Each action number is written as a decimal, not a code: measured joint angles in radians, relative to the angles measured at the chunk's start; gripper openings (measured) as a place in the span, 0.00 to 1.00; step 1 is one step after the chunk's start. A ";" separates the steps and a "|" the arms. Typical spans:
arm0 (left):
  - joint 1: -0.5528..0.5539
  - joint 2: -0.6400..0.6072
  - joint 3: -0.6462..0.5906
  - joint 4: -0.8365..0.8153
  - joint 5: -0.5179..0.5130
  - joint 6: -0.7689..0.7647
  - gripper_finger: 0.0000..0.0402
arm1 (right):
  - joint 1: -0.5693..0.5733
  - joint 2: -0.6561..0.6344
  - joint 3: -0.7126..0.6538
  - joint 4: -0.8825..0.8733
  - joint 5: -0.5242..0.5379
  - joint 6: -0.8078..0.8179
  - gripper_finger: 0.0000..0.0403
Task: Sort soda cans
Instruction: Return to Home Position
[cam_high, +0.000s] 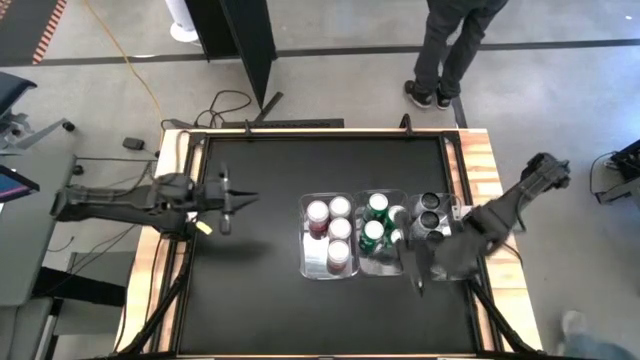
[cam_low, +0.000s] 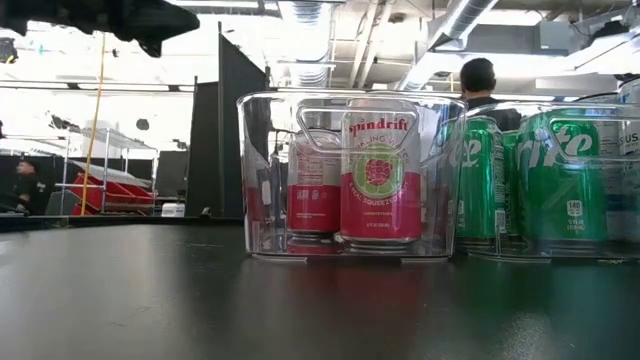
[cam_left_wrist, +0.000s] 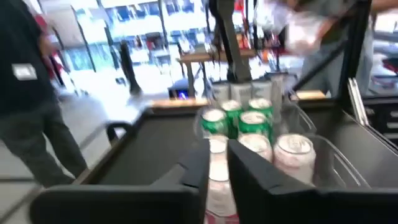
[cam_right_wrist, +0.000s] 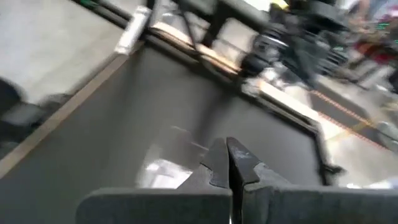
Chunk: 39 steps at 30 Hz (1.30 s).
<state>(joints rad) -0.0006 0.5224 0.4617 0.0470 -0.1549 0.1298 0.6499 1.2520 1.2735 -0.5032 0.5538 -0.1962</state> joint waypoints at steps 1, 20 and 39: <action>0.000 -0.040 -0.014 0.000 -0.005 0.013 0.10 | -0.023 -0.048 -0.058 0.037 -0.009 -0.025 0.00; 0.002 -0.260 -0.037 -0.191 -0.055 0.110 0.00 | -0.123 -1.061 -0.799 0.236 0.020 -0.101 0.00; 0.002 -0.262 -0.141 -0.081 0.003 0.107 0.00 | -0.170 -1.176 -0.989 0.444 -0.045 -0.194 0.00</action>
<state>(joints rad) 0.0013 0.2604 0.3212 -0.0340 -0.1519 0.2371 0.4803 0.0762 0.2842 -0.0591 0.5092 -0.3907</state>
